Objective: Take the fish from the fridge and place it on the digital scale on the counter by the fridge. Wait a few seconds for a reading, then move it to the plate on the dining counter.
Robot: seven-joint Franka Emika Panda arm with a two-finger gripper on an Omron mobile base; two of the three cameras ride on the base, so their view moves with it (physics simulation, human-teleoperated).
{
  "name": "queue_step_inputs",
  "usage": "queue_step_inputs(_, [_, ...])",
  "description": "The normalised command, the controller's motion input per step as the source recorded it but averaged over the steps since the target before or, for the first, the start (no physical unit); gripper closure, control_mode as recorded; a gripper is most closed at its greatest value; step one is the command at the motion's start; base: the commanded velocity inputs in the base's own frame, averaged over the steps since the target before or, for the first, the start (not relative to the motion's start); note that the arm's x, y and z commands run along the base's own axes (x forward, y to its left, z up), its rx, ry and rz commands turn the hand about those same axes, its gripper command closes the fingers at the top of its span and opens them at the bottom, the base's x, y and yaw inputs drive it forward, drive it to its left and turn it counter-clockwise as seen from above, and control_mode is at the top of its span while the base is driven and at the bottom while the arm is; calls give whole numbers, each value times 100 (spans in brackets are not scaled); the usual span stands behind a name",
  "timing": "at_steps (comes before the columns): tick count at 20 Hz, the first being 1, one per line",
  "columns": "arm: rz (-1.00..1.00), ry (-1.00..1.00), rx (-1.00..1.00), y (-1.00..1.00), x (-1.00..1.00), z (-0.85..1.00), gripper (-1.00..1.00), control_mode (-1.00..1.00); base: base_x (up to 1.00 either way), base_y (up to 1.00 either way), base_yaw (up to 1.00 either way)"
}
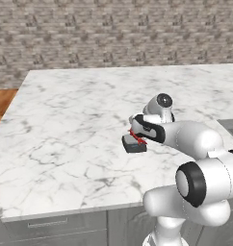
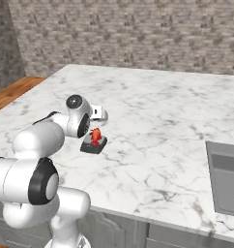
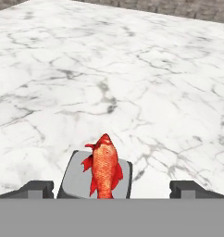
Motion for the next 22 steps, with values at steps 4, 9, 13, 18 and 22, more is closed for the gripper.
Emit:
queue_step_inputs(4, [0,0,0,0,0,0,-100,-100,0,0,0])
queue_step_inputs(9, [0,0,0,0,0,0,-100,-100,0,0,0])
queue_step_inputs(13, [0,0,0,0,0,0,-100,-100,0,0,0])
queue_step_inputs(18, [0,0,0,0,0,0,-100,-100,0,0,0])
queue_step_inputs(22, [0,0,0,0,0,0,-100,-100,0,0,0])
